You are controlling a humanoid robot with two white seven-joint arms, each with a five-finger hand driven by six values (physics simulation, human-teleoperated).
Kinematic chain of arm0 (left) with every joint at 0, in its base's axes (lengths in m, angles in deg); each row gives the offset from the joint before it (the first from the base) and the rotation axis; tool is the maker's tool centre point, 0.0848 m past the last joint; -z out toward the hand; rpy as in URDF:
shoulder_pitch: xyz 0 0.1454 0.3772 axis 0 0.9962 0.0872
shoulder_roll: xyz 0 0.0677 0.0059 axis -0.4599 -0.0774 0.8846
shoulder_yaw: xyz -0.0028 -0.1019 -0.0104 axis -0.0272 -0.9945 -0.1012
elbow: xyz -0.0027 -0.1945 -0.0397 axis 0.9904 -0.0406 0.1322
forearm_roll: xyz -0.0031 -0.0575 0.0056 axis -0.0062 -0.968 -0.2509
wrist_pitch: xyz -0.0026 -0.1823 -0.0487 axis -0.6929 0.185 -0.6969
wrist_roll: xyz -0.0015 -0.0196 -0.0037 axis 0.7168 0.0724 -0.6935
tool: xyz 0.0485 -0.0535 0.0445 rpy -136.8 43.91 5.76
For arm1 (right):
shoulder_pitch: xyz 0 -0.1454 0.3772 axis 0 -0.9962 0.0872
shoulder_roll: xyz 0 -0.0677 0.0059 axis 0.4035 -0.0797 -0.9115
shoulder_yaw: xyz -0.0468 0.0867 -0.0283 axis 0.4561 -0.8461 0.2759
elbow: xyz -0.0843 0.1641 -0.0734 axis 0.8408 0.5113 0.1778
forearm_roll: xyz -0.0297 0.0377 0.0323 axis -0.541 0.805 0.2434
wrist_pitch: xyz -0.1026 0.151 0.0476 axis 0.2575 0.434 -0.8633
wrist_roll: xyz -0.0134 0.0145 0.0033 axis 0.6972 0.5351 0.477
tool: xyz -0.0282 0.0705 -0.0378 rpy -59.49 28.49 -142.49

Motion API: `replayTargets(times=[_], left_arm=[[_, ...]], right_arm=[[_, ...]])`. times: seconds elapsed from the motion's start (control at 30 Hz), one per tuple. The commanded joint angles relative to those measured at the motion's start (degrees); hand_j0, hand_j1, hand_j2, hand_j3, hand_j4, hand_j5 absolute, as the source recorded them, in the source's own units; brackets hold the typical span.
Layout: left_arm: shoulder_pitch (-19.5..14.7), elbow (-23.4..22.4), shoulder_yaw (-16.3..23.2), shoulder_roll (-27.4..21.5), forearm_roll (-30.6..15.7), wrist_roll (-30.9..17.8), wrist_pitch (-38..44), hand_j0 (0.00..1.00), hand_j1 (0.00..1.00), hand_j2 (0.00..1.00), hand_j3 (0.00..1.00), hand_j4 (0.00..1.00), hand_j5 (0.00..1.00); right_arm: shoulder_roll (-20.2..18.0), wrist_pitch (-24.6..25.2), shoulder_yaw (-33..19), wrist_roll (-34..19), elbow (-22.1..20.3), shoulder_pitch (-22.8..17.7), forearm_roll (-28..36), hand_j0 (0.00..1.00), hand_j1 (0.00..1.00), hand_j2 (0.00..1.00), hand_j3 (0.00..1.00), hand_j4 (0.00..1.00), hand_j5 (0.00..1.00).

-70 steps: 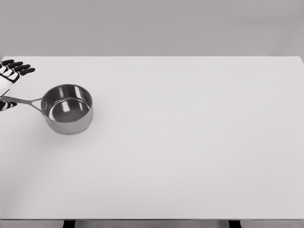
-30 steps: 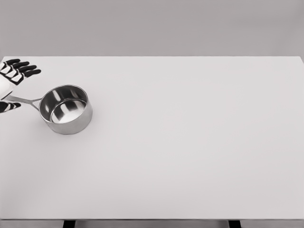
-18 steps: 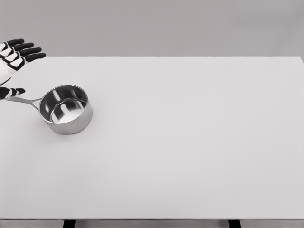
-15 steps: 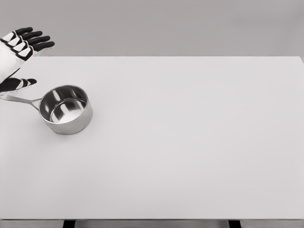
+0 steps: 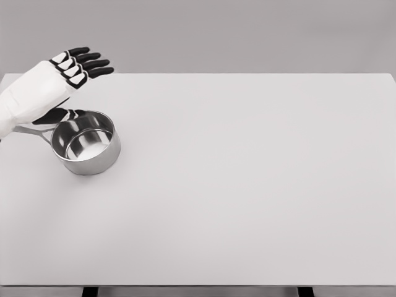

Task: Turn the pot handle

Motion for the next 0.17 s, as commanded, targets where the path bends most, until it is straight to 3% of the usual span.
replayTargets(times=[0.0, 0.13], left_arm=[[0.17, -0.06, 0.11, -1.48, -0.45, 0.05, -0.02, 1.0, 1.0, 1.0, 1.0, 1.0, 1.0], [0.53, -0.06, 0.19, -1.48, -0.27, 0.05, -0.02, 1.0, 1.0, 1.0, 1.0, 1.0, 1.0]], right_arm=[[0.0, -0.02, -0.01, -0.01, 0.0, 0.0, 0.06, 1.0, 1.0, 1.0, 1.0, 1.0, 1.0], [0.0, -0.02, -0.01, -0.01, 0.0, 0.0, 0.06, 1.0, 1.0, 1.0, 1.0, 1.0, 1.0]])
